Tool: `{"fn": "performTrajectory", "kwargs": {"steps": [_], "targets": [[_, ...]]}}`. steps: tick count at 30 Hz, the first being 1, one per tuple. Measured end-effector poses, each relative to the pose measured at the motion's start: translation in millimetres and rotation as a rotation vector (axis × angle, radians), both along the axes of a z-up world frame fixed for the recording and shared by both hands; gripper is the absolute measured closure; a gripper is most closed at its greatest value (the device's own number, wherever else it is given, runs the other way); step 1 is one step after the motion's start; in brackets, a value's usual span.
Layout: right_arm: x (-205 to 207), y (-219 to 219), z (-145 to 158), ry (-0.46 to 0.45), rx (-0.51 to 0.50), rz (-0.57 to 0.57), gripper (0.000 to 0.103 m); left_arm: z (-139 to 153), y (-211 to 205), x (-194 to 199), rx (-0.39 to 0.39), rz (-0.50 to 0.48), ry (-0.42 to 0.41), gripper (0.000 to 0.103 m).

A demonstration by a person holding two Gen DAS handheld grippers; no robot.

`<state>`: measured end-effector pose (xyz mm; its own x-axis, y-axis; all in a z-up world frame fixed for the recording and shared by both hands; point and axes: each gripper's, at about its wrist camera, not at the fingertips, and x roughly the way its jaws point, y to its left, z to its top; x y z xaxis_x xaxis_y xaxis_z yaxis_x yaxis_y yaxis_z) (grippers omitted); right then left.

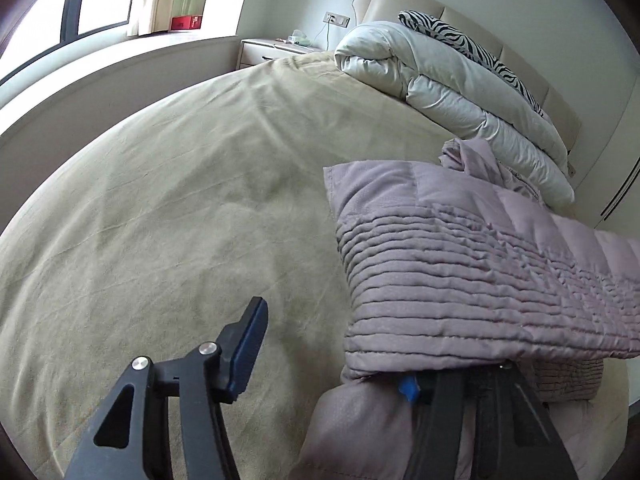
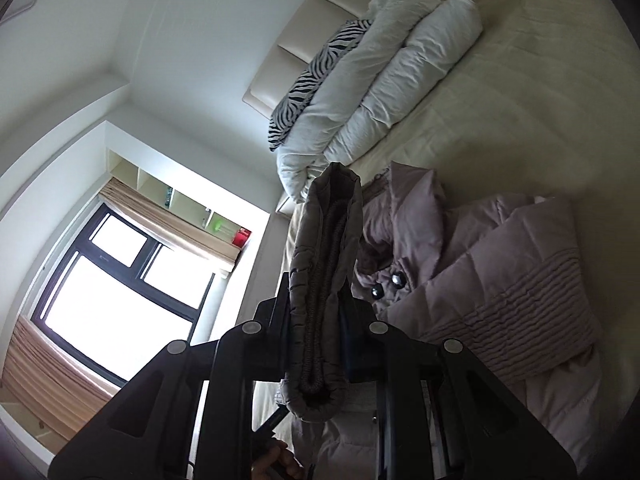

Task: Fold large clothes

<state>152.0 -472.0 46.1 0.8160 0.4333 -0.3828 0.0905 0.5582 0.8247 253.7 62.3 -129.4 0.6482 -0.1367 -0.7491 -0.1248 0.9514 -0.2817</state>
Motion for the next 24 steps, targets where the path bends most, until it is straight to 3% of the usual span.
{"fn": "performTrajectory", "kwargs": {"steps": [6,9,14,17,20,21,24], "targets": [[9.8,-31.4,-146.0,0.3,0.008,-0.07,0.085,-8.1,-0.9,-6.7,0.039,0.0,0.002,0.041],[6.3,-38.2,-178.6,0.281,0.065,-0.077,0.085,0.3,-2.2,-17.7,0.04,-0.028,0.01,0.041],[2.5,-35.6,-172.4,0.277,0.023,-0.035,0.083,28.4,-2.5,-61.1,0.075,-0.12,-0.045,0.043],[-1.4,-35.0,-161.5,0.293,-0.032,-0.031,0.08,58.1,-6.8,-75.4,0.11,-0.151,-0.118,0.042],[-1.6,-33.2,-138.8,0.313,-0.108,-0.081,0.079,94.0,-17.4,-58.4,0.163,-0.164,-0.226,0.034],[-4.2,-32.2,-128.2,0.32,-0.164,-0.108,0.079,100.5,-25.4,-45.9,0.204,-0.18,-0.247,0.027],[-6.5,-29.0,-95.5,0.321,-0.304,-0.173,0.079,99.1,-48.9,-0.5,0.292,-0.239,-0.247,0.026]]}}
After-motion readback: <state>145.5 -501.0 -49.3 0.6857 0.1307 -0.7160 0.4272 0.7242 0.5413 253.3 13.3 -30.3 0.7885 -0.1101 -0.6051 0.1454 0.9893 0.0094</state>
